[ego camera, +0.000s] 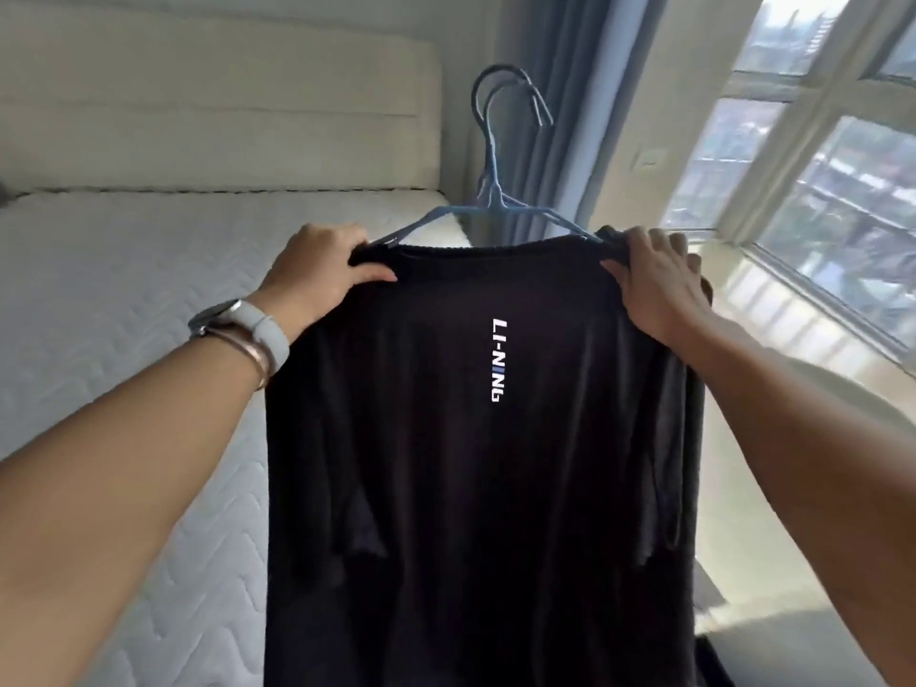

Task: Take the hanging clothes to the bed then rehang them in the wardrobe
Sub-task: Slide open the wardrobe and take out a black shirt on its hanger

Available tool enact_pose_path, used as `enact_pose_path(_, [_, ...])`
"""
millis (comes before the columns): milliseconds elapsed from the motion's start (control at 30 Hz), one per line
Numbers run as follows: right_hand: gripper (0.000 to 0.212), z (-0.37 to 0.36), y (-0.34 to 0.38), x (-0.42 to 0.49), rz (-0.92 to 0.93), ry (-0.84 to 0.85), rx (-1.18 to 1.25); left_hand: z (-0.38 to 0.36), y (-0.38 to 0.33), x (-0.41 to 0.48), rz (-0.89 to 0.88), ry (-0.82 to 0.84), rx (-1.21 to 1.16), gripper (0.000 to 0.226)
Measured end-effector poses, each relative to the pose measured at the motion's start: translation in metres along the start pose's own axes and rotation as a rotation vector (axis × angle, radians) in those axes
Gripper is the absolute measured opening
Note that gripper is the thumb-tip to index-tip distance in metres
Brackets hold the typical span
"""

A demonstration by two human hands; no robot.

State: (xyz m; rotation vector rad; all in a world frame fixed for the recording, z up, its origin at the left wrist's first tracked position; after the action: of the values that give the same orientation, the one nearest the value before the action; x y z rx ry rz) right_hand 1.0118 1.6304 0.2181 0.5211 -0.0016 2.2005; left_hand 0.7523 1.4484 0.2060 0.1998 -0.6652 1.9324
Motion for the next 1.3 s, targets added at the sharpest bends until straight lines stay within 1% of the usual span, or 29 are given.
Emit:
enact_pose_path(167, [0.031, -0.081, -0.003, 0.080, 0.085, 0.058, 0.059, -0.049, 0.038, 0.052, 0.243, 0.063, 0.046, 0.034])
enact_pose_path(233, [0.028, -0.128, -0.003, 0.093, 0.117, 0.144, 0.041, -0.085, 0.062, 0.056, 0.329, 0.125, 0.066, 0.031])
enact_pose_path(333, [0.027, -0.211, -0.007, 0.099, 0.119, 0.324, 0.040, -0.147, 0.102, 0.047, 0.469, 0.228, 0.062, 0.026])
enact_pose_path(400, [0.028, -0.262, -0.011, 0.097, 0.118, 0.420, 0.039, -0.188, 0.126, 0.039, 0.538, 0.284, 0.133, 0.026])
enact_pose_path(467, [0.029, -0.302, -0.014, 0.099, 0.126, 0.471, 0.038, -0.218, 0.144, 0.034, 0.586, 0.298, 0.210, 0.024])
enact_pose_path(533, [0.030, -0.331, -0.016, 0.109, 0.144, 0.484, 0.008, -0.241, 0.161, 0.038, 0.623, 0.290, 0.260, 0.024])
enact_pose_path(600, [0.033, -0.353, -0.016, 0.128, 0.154, 0.468, -0.055, -0.261, 0.175, 0.050, 0.605, 0.290, 0.306, 0.023])
enact_pose_path(733, [0.032, -0.402, -0.010, 0.169, 0.106, 0.363, -0.159, -0.306, 0.206, 0.080, 0.649, 0.227, 0.329, 0.023])
enact_pose_path(767, [0.030, -0.417, -0.008, 0.173, 0.070, 0.346, -0.139, -0.319, 0.214, 0.084, 0.667, 0.211, 0.336, 0.023])
enact_pose_path(800, [0.028, -0.434, -0.006, 0.175, 0.011, 0.343, -0.065, -0.333, 0.222, 0.086, 0.694, 0.193, 0.327, 0.024])
enact_pose_path(867, [0.030, -0.470, -0.003, 0.167, -0.122, 0.394, 0.169, -0.363, 0.239, 0.079, 0.752, 0.185, 0.227, 0.027])
enact_pose_path(933, [0.040, -0.502, 0.000, 0.146, -0.197, 0.482, 0.368, -0.398, 0.251, 0.058, 0.734, 0.271, 0.115, 0.036])
enact_pose_path(1000, [0.045, -0.522, -0.002, 0.118, -0.218, 0.570, 0.419, -0.423, 0.256, 0.022, 0.690, 0.398, 0.078, 0.042])
enact_pose_path(1033, [0.040, -0.530, -0.005, 0.102, -0.208, 0.606, 0.409, -0.428, 0.259, 0.000, 0.693, 0.432, 0.080, 0.040])
enact_pose_path(1067, [0.029, -0.534, -0.009, 0.087, -0.190, 0.654, 0.378, -0.428, 0.261, -0.023, 0.720, 0.458, 0.077, 0.036])
enact_pose_path(1100, [0.023, -0.533, -0.014, 0.070, -0.170, 0.713, 0.330, -0.425, 0.260, -0.046, 0.755, 0.485, 0.067, 0.031])
enact_pose_path(1133, [0.026, -0.529, -0.018, 0.052, -0.163, 0.766, 0.283, -0.418, 0.256, -0.068, 0.789, 0.511, 0.045, 0.027])
enact_pose_path(1200, [0.021, -0.513, -0.027, 0.019, -0.181, 0.832, 0.246, -0.397, 0.241, -0.104, 0.844, 0.524, -0.009, 0.025])
enact_pose_path(1300, [0.026, -0.471, -0.032, -0.031, -0.221, 0.910, 0.285, -0.354, 0.205, -0.151, 0.912, 0.536, -0.114, 0.024])
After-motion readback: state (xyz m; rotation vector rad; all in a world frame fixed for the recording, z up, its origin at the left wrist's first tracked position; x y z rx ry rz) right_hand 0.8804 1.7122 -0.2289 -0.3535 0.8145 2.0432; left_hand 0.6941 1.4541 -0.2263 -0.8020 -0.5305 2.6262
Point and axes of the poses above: each hand's wrist, its own x-axis towards the middle knuckle, its own z-axis out of the back of the hand, y = z × x, the point moved 4 cm from there along x, towards the middle knuckle, and after that the axes turned 2 degrees about x, right-handed, at the moved point
